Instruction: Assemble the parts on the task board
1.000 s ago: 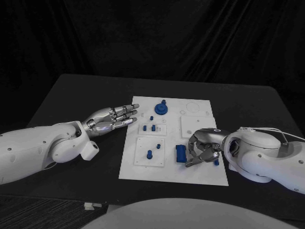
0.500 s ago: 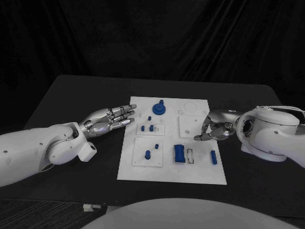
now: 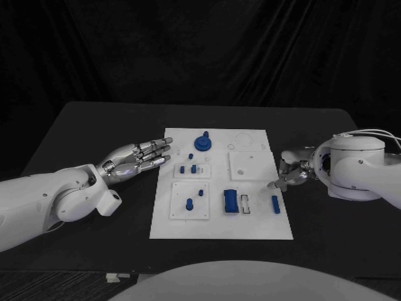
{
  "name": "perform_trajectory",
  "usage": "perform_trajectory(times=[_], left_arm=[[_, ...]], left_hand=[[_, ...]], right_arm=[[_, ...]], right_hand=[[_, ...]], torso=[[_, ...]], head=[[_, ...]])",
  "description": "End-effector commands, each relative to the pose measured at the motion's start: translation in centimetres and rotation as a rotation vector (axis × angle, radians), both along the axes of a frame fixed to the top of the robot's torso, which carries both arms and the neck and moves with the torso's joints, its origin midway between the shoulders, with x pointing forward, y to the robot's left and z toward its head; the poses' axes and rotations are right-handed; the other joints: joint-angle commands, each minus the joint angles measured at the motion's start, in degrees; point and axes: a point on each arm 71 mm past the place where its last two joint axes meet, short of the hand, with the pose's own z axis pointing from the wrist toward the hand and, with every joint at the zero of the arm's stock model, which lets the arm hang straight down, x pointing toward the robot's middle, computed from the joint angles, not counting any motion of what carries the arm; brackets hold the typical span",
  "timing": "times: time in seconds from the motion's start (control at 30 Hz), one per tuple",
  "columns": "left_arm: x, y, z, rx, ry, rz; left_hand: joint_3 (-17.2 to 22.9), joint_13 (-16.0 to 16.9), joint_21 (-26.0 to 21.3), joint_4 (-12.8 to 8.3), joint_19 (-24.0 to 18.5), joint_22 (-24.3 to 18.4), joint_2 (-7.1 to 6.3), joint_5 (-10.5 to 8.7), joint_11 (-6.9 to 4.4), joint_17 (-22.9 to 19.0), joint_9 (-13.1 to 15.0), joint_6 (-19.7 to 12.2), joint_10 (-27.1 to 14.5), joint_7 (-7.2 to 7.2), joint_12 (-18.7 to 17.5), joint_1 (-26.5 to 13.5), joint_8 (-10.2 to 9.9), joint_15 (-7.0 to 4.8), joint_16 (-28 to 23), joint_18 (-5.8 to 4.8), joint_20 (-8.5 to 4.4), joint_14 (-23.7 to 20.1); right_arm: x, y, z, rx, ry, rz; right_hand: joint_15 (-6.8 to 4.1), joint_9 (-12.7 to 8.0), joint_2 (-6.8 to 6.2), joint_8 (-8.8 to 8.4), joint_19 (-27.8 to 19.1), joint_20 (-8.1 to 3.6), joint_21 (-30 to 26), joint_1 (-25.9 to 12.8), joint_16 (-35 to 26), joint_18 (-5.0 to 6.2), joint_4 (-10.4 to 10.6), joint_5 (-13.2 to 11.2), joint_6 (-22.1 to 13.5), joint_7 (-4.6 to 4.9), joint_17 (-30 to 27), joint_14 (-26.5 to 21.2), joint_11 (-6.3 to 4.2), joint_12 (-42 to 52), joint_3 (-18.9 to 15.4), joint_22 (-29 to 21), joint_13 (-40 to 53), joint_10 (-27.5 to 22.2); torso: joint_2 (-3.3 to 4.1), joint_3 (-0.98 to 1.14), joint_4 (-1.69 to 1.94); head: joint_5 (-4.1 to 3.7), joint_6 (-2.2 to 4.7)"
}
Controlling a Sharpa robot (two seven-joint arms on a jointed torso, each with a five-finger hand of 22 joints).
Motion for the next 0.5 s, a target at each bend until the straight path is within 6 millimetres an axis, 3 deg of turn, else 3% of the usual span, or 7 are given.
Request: perform_trajectory(times=[0.03, 0.17, 0.5], left_arm=[[0.06, -0.1, 0.23, -0.025, -0.029, 0.015], [0.07, -0.07, 0.24, -0.025, -0.031, 0.017], [0.08, -0.17, 0.21, -0.025, -0.027, 0.012]], left_hand=[[-0.2, 0.0, -0.1, -0.1, 0.1, -0.1, -0.48, 0.19, 0.14, -0.1, 0.1, 0.4, 0.1, -0.12, -0.1, -0.1, 0.3, -0.44, -0.2, 0.82, -0.51, 0.0], [-0.2, 0.0, -0.1, 0.0, 0.1, 0.0, -0.48, 0.19, 0.13, -0.1, 0.1, 0.6, 0.1, -0.13, -0.1, -0.1, 0.4, -0.45, -0.2, 0.82, -0.53, 0.0], [-0.1, 0.0, 0.0, -0.1, 0.2, 0.2, -0.47, 0.21, 0.14, -0.1, 0.1, 0.5, 0.1, -0.11, -0.1, 0.0, 0.4, -0.44, -0.2, 0.82, -0.52, 0.0]], right_arm=[[-0.1, -0.79, -0.11, -0.032, 0.031, -0.045], [-0.17, -1.2, -0.09, -0.015, 0.029, -0.07], [-0.61, -1.37, -0.93, -0.006, 0.047, -0.087]], right_hand=[[-0.18, -0.9, -0.77, -1.51, 4.7, -0.41, -1.4, 0.2, 0.1, -0.15, -0.5, 0.2, -1.5, 0.39, 12.6, 5.5, 0.13, 0.2, 0.0, 14.1, 15.1, 6.0], [0.05, -1.4, -1.02, -2.16, 4.5, -0.24, -1.8, 0.4, 0.3, -0.06, -0.7, 0.7, -1.8, 0.59, 13.1, 5.6, 0.33, 0.2, 0.1, 13.9, 15.1, 6.0], [0.34, -1.7, -1.75, -2.67, 4.4, 0.07, -2.1, 1.4, 0.1, 0.03, -1.6, -0.6, -1.5, 0.6, 12.5, 5.5, 0.28, 0.2, 0.3, 13.8, 15.1, 6.0]], torso=[[0.07, 0.0, -0.03], [0.03, 0.02, -0.18], [0.03, -0.01, 0.02]], head=[[-0.49, 0.01], [-0.34, 0.01], [-0.94, 0.01]])
